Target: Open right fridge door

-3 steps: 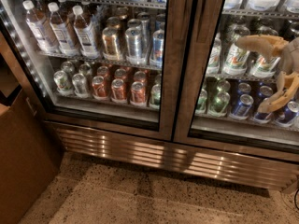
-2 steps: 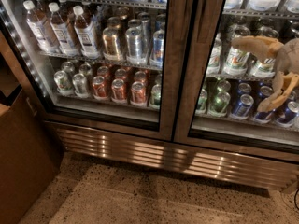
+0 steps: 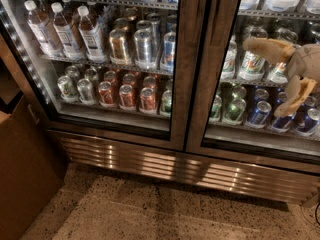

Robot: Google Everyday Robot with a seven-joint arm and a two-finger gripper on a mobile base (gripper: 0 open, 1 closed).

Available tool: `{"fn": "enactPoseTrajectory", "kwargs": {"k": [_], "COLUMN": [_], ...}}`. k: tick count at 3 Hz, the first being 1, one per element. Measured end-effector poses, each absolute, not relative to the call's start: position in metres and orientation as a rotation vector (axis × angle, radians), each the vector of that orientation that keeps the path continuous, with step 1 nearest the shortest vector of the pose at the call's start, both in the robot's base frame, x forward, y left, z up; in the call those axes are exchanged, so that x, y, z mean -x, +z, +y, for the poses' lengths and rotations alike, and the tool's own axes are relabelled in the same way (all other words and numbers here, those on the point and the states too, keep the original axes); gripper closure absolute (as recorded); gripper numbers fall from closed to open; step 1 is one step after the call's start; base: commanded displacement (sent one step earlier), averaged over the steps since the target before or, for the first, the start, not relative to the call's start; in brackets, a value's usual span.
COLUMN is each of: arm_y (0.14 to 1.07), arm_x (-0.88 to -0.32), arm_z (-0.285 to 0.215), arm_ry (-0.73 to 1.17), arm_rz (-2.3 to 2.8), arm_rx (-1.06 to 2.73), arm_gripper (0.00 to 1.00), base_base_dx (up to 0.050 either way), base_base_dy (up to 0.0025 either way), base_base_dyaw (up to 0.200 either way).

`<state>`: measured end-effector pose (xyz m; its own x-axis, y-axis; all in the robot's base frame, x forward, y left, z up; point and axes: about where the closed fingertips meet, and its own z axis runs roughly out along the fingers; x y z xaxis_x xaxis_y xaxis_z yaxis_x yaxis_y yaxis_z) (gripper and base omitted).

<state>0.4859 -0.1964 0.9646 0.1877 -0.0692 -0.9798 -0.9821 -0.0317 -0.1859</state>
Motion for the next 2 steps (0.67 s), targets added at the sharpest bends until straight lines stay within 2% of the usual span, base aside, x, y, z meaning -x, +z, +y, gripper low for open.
{"fn": "enactPoseTrajectory", "kwargs": {"k": [2], "arm_y": [0.9749], "arm_x": [-0.4955], "arm_z": [-0.196], "arm_ry": [0.98], "arm_rz": [1.097], "arm_rx": [1.254], "arm_gripper": [0.0], "base_base_dx": [0.0], "base_base_dy": [0.0], "base_base_dyaw": [0.0]}}
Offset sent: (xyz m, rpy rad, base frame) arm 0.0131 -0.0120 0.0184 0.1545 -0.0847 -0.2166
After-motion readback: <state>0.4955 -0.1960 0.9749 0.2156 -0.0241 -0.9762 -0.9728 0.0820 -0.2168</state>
